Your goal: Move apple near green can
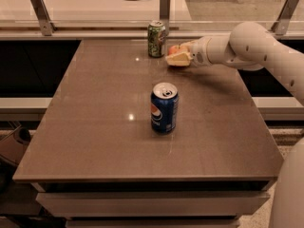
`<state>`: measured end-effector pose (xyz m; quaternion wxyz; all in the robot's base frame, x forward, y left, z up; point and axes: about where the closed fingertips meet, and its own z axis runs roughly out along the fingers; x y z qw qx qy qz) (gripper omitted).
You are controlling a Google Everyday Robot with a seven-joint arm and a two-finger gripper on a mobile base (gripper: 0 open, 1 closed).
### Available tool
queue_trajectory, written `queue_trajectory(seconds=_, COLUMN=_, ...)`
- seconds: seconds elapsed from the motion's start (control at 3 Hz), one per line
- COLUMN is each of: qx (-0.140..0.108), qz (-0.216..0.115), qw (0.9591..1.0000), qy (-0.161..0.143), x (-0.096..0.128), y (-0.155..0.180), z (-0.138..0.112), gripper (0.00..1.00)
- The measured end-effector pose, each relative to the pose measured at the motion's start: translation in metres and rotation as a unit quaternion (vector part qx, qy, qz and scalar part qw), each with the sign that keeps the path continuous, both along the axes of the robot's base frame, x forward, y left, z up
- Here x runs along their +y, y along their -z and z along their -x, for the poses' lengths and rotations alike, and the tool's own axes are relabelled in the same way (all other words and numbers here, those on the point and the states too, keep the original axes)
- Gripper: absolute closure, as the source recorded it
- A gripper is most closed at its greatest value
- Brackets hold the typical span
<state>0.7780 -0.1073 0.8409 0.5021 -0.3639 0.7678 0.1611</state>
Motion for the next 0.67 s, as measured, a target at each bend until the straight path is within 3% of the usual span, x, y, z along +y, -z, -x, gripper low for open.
queue_trajectory(seconds=0.67, qx=0.0, qz=0.0, qw=1.0, qy=0.0, x=0.0001, y=-0.0024, z=0.0, gripper=0.35)
